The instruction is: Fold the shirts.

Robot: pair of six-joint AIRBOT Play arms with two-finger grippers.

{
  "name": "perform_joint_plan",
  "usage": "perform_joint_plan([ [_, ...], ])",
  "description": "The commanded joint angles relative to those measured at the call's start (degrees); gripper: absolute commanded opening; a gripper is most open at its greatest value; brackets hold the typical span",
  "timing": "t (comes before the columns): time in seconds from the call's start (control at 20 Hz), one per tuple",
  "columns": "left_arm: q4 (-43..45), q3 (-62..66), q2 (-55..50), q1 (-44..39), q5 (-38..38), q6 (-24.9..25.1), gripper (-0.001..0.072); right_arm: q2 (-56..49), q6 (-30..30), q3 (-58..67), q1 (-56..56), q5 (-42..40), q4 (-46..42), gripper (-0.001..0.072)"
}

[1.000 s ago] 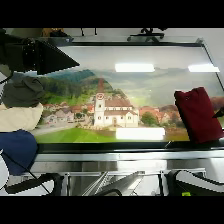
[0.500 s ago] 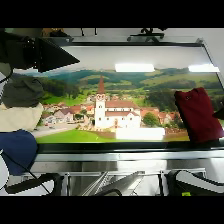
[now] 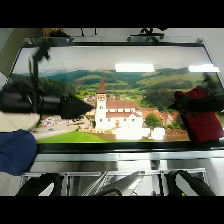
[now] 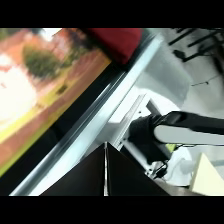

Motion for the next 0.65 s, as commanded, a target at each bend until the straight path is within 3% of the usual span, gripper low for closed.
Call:
perform_joint_plan([
  [0.0, 5.25, -25.24, 14.51, -2.91, 10.51, -2.86, 0.0012, 7.61, -1.4, -13.64, 12.68, -7.17, 0.92, 0.0019],
  [0.25, 5.2, -35.54, 22.56, -2.93, 12.0, -4.44, 0.0013, 8.07, -1.4, -14.95, 16.13, -7.45, 1.44, 0.0019],
  [0.6, 5.22, -36.26, 26.69, -2.93, 13.05, -6.29, 0.0012, 8.04, -1.4, -14.95, 16.13, -7.48, 1.44, 0.0019],
])
